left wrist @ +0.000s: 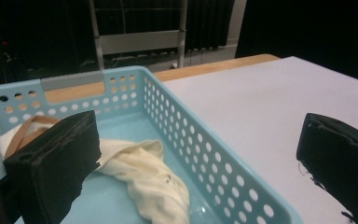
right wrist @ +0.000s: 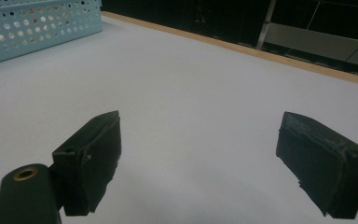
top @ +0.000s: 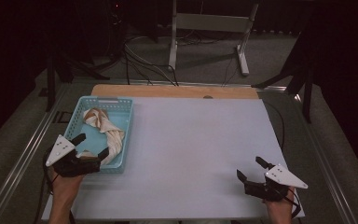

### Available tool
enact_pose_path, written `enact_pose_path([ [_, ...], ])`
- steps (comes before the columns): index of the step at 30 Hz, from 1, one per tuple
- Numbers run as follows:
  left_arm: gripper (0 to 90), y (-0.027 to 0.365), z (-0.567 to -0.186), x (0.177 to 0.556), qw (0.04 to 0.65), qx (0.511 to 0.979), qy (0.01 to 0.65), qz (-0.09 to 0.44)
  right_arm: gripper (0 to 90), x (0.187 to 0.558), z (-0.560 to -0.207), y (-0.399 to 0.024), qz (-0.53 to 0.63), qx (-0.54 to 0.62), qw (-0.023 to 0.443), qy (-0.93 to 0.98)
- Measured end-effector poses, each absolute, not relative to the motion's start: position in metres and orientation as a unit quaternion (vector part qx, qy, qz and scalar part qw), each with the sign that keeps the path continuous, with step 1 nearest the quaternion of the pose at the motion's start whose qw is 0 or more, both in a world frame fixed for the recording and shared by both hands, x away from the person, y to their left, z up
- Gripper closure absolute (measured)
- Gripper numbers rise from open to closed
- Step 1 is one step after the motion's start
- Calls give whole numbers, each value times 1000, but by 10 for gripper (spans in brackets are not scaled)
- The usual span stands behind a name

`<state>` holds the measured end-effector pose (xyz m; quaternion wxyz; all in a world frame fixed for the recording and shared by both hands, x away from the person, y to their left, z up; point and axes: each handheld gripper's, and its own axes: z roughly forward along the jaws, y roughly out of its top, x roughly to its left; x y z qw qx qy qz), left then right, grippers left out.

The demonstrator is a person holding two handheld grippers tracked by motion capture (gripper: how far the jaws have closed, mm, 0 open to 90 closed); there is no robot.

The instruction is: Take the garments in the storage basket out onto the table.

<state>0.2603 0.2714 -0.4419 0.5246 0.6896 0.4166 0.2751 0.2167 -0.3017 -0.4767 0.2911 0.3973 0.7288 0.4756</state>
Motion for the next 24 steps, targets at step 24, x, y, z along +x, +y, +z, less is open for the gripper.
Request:
enact_pose_path([
  [24, 2, 273, -415, 283, 508, 699, 422, 274, 143, 216, -478, -301, 470, 399, 299, 729],
])
